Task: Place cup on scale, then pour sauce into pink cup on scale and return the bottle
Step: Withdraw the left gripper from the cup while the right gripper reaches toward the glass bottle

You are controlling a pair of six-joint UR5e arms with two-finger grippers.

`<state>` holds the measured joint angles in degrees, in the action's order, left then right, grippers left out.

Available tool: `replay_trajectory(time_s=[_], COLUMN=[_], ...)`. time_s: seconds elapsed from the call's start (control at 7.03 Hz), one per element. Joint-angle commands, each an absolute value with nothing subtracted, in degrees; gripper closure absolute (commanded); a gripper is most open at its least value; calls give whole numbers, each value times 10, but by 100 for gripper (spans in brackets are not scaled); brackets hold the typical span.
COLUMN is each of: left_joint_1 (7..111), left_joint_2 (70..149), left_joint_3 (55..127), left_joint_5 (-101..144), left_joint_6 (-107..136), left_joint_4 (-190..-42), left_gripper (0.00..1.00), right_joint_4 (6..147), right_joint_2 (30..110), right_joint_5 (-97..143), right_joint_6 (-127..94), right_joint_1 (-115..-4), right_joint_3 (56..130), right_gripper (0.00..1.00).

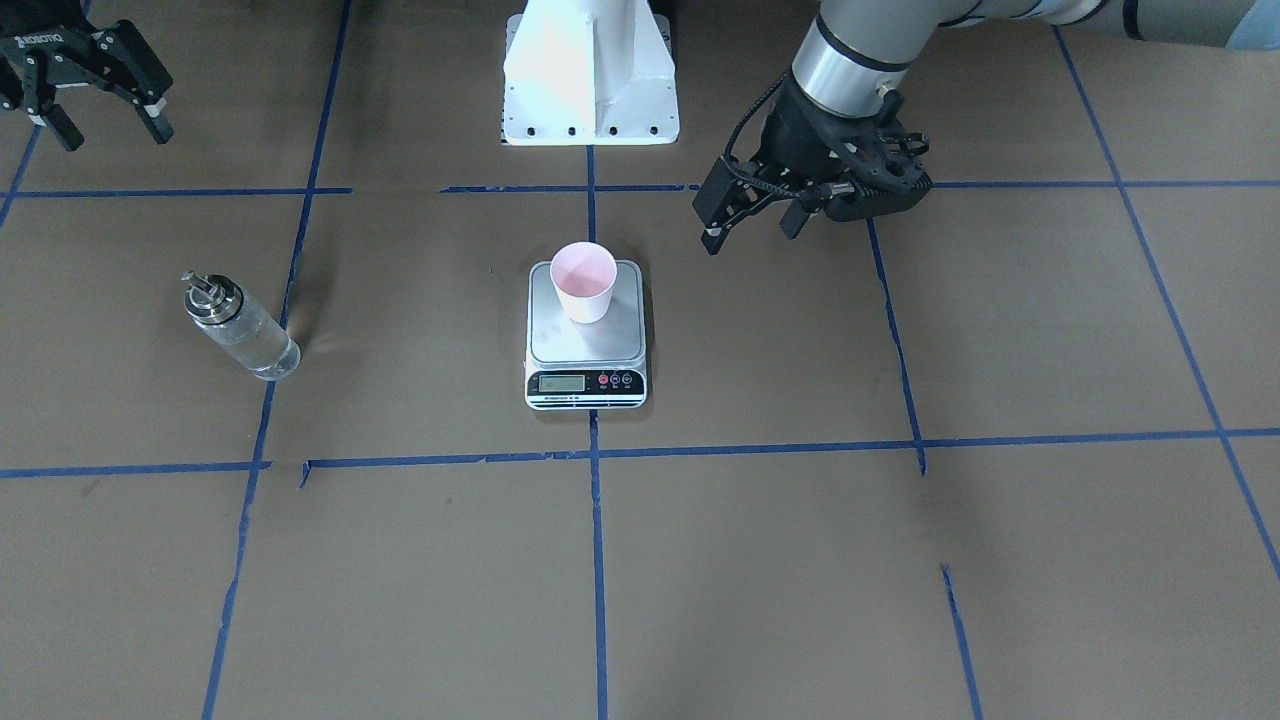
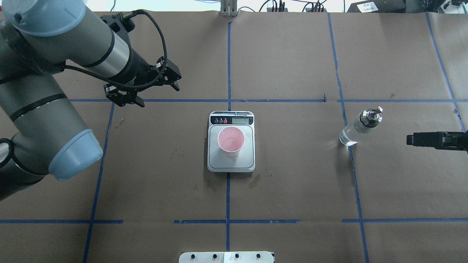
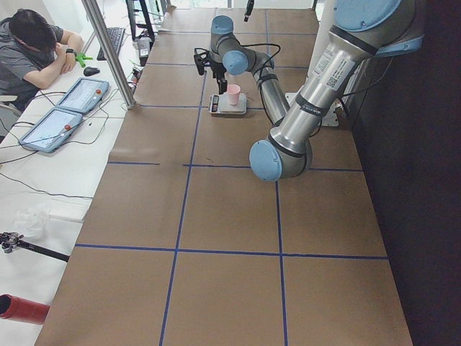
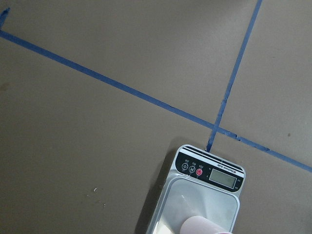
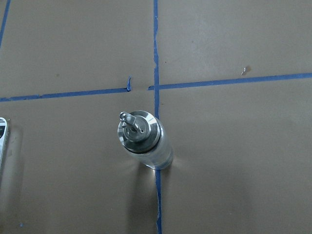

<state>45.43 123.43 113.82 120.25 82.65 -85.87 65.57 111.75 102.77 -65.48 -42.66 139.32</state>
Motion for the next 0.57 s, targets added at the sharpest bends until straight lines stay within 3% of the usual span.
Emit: replay_trajectory(time_s=[0.0, 0.43], left_joint_1=[487, 537], left_joint_2=[1187, 1077], left_joint_3=[1161, 1176], left_joint_5=[1220, 1220], left_joint_6=[755, 577], left_joint_4=[-860, -865], left_gripper=[0, 0], right_joint_4=[619, 476], right_joint_2=[1125, 1114], right_joint_5=[800, 662], right_joint_6=[-729, -729], right_joint_1=[-272, -206], right_joint_3=[1370, 1247], right_gripper=[0, 0])
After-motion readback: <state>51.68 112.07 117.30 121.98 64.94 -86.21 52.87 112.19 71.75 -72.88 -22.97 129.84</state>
